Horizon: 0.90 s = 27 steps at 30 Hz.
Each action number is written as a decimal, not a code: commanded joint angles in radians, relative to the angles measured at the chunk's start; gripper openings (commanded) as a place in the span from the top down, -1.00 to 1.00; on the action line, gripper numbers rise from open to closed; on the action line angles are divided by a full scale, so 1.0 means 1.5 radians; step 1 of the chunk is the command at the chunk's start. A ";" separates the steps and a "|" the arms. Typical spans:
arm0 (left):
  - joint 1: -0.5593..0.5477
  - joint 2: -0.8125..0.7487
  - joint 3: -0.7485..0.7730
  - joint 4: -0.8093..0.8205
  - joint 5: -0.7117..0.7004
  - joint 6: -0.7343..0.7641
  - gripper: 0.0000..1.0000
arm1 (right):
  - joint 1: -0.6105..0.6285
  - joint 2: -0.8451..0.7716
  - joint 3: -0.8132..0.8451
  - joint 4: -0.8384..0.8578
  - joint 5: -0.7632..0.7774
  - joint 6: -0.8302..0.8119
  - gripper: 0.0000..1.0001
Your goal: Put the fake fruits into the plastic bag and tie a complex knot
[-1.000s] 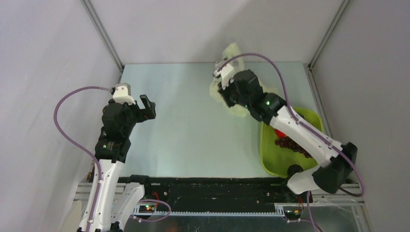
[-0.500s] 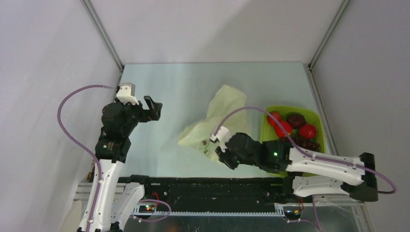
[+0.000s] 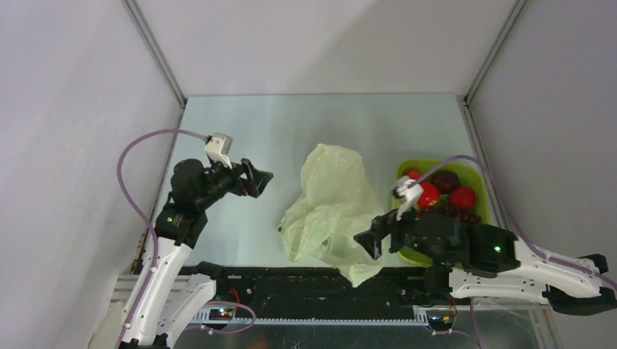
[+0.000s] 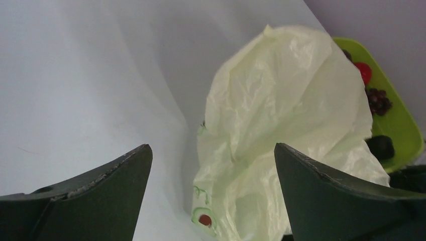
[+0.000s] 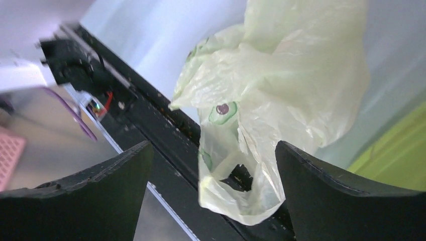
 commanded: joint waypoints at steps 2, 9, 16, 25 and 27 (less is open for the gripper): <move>-0.074 -0.055 -0.080 0.002 -0.017 -0.095 -0.97 | 0.004 -0.061 0.000 -0.100 0.146 0.196 -0.96; -0.246 -0.120 -0.185 -0.002 -0.132 -0.181 -0.97 | 0.005 0.000 0.000 -0.248 0.191 0.346 -0.97; -0.406 -0.073 -0.288 0.069 -0.205 -0.247 -0.97 | 0.007 0.068 0.000 -0.258 0.193 0.389 -0.97; -0.530 0.039 -0.312 0.174 -0.282 -0.246 -0.62 | 0.009 0.104 -0.005 -0.244 0.196 0.401 -0.95; -0.553 0.053 -0.303 0.167 -0.310 -0.239 -0.55 | 0.009 0.099 -0.010 -0.238 0.194 0.403 -0.95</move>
